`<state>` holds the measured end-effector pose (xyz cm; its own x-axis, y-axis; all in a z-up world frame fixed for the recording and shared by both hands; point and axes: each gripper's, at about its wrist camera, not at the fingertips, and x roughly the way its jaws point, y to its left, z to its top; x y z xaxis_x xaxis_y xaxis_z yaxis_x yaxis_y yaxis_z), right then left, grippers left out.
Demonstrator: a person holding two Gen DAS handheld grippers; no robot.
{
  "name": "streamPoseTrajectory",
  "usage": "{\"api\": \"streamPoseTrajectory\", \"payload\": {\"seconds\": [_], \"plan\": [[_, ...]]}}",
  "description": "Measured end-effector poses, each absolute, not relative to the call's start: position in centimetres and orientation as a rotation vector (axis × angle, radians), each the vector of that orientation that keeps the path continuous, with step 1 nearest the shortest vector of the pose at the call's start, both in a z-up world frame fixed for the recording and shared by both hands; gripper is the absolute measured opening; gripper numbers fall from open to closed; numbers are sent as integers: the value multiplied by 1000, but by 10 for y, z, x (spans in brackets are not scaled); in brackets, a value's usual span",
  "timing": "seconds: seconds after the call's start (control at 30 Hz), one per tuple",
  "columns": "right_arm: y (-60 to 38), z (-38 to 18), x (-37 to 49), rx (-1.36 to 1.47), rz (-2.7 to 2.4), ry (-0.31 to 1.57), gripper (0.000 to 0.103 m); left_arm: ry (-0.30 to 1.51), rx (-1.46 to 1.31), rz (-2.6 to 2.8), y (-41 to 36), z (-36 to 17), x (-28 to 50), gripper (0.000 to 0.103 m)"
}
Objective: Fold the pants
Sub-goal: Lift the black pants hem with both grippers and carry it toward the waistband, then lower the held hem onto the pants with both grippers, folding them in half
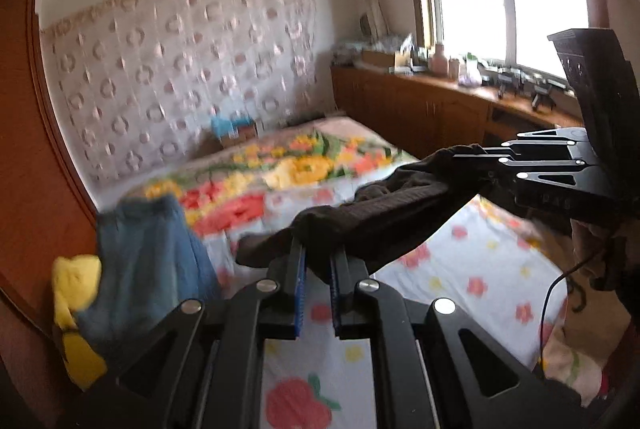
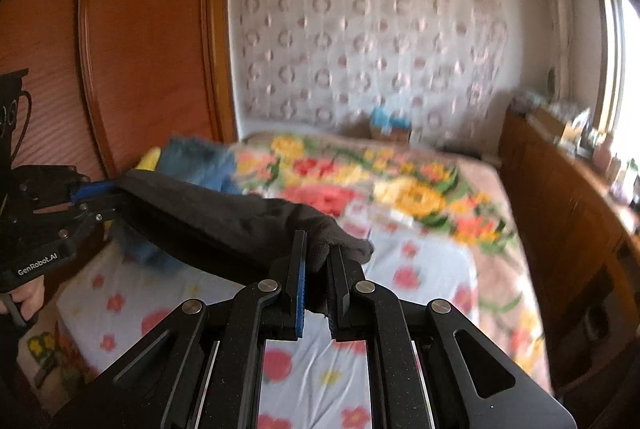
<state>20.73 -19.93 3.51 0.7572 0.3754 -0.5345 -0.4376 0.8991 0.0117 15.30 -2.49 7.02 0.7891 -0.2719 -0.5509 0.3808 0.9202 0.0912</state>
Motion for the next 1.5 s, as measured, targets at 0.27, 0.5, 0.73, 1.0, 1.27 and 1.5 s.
{"api": "streamPoseTrajectory", "payload": {"seconds": [0.27,0.5,0.73,1.0,1.27,1.5], "plan": [[-187,-9,196,-113,482,639,5,620,173,-383,-24,33,135,8],[-183,-21,185,-109,484,676,5,634,173,-403,-23,27,127,8],[-185,-21,175,-102,483,692,5,635,173,-413,-23,22,116,8],[-187,-28,162,-79,495,706,6,647,167,-427,-24,13,97,8],[-194,-53,142,-48,508,743,5,681,160,-447,-26,-9,73,8],[-198,-78,126,-27,509,774,6,725,144,-455,-27,-34,54,8]]}}
